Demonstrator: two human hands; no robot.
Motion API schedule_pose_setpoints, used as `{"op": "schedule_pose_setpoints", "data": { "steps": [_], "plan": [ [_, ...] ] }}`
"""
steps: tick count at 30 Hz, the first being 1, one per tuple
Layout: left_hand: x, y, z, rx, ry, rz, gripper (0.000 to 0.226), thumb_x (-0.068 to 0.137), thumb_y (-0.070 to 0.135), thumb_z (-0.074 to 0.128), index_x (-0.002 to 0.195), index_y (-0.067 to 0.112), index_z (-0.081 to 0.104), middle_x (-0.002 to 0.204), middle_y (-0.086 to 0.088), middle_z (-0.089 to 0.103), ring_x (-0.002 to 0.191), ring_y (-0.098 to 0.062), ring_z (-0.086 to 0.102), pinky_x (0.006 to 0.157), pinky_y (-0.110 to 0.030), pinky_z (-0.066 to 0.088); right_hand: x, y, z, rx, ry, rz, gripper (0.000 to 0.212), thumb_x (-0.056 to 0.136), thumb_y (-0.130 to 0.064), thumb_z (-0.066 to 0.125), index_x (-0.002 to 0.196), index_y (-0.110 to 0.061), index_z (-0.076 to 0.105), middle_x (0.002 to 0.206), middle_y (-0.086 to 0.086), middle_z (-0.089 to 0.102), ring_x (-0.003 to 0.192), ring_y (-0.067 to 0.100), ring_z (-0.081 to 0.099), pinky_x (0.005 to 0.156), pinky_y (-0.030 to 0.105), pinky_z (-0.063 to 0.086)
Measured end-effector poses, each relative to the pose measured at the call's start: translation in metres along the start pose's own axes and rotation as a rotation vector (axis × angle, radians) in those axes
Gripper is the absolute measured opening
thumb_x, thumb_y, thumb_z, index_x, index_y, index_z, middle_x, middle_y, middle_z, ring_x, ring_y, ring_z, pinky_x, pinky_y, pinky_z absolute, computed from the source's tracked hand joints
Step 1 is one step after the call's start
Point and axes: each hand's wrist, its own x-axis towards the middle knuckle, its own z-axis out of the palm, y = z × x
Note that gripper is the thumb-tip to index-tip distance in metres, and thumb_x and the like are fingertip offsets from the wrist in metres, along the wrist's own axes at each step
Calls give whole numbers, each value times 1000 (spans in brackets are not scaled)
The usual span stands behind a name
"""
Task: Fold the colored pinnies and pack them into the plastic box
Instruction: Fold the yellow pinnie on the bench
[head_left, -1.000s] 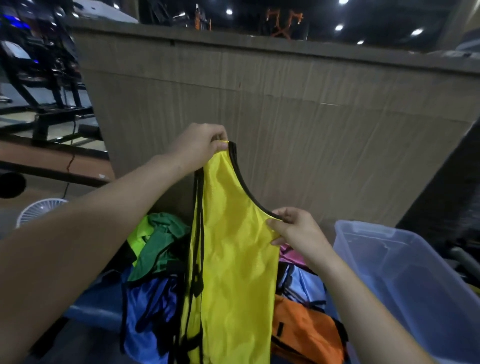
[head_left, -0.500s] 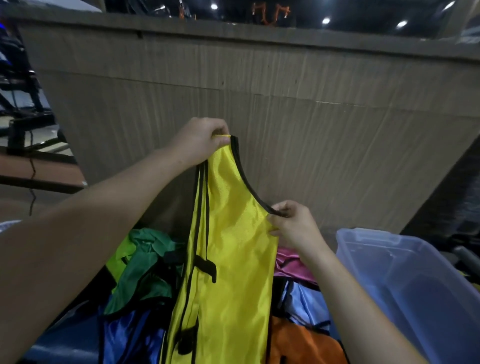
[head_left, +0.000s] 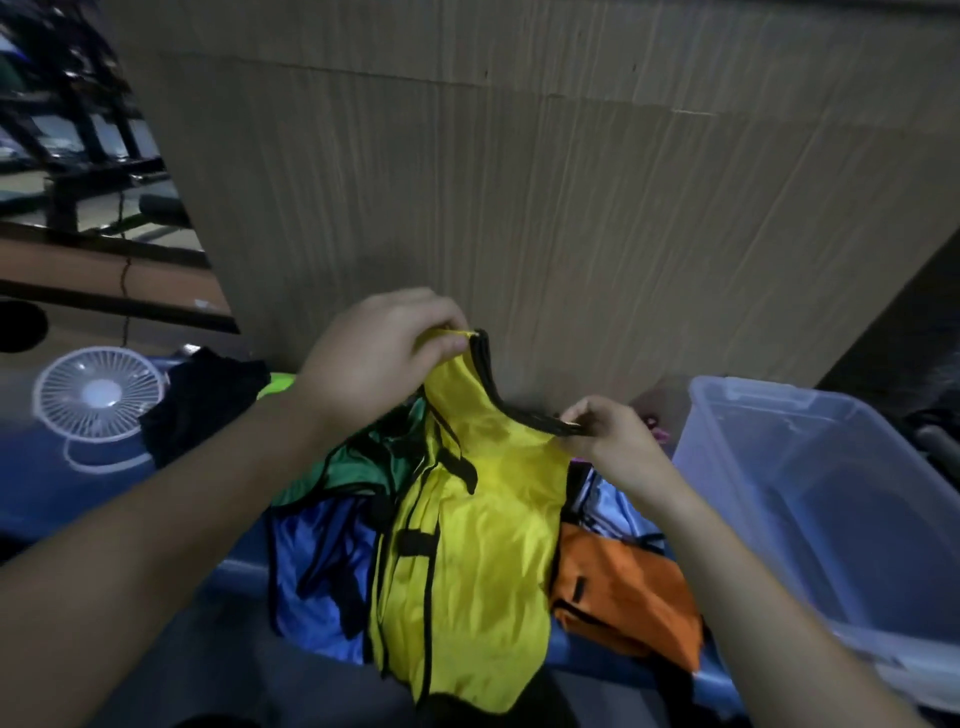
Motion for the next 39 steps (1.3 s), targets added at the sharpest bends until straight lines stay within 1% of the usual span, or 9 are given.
{"op": "schedule_pose_setpoints", "data": {
  "steps": [5,9,13,20,25,28,32,35,39],
  "plan": [
    [-74,19,13,50,10,60,22,96,40,56,99,24,71,94,12,65,90,-13,64,69,-39,54,-29,12,11,-175,-24,-46,33,72,15,65,79,-17,62,73,-3,64,65,9,56,64,29,45],
    [-121,28,25,113,26,115,22,95,38,57,93,24,74,90,11,66,81,-11,64,60,-21,46,-48,20,19,-319,-38,-117,27,73,9,68,81,-16,64,71,-9,62,61,-2,57,57,11,38],
    [-163,34,44,159,-87,108,30,96,44,45,94,32,72,86,14,62,78,-9,63,45,-25,47,-61,30,28,-442,-71,-184,31,71,8,68,83,-21,62,80,-14,57,72,-2,54,65,15,37],
    [-224,41,84,106,-223,124,17,92,41,54,88,33,68,84,16,57,76,-4,56,49,-17,38,-81,47,32,-575,-217,-258,40,72,7,72,86,-27,58,98,-14,51,90,11,56,81,35,51],
    [-254,40,120,62,-345,113,15,75,41,81,81,36,69,80,18,56,74,-1,57,49,-13,31,-89,54,36,-620,-315,-290,43,72,7,65,87,-31,55,103,-9,52,99,11,54,89,34,50],
    [-263,33,134,52,-465,78,20,73,52,75,89,40,70,85,20,57,79,2,59,50,-13,37,-89,58,35,-682,-390,-291,37,74,2,65,89,-30,55,105,-10,50,105,12,49,93,33,47],
    [-247,31,130,-67,-621,-57,40,91,59,52,122,38,65,116,19,61,105,3,57,83,-22,46,-81,50,30,-784,-463,-280,17,82,-20,65,94,-30,61,107,-14,55,107,12,48,92,34,31],
    [-203,22,119,-189,-424,-162,39,96,58,39,110,37,69,105,22,66,94,6,60,83,-19,50,-63,46,31,-680,-207,-281,9,91,-22,65,98,-25,68,105,-8,62,105,19,56,87,36,33],
    [-117,-14,124,-231,-110,-249,15,99,29,58,110,27,68,104,17,64,94,-1,57,83,-22,48,-21,49,35,-781,-44,-117,26,93,-29,65,117,-20,68,118,2,67,112,26,59,92,40,41]
  ]
}}
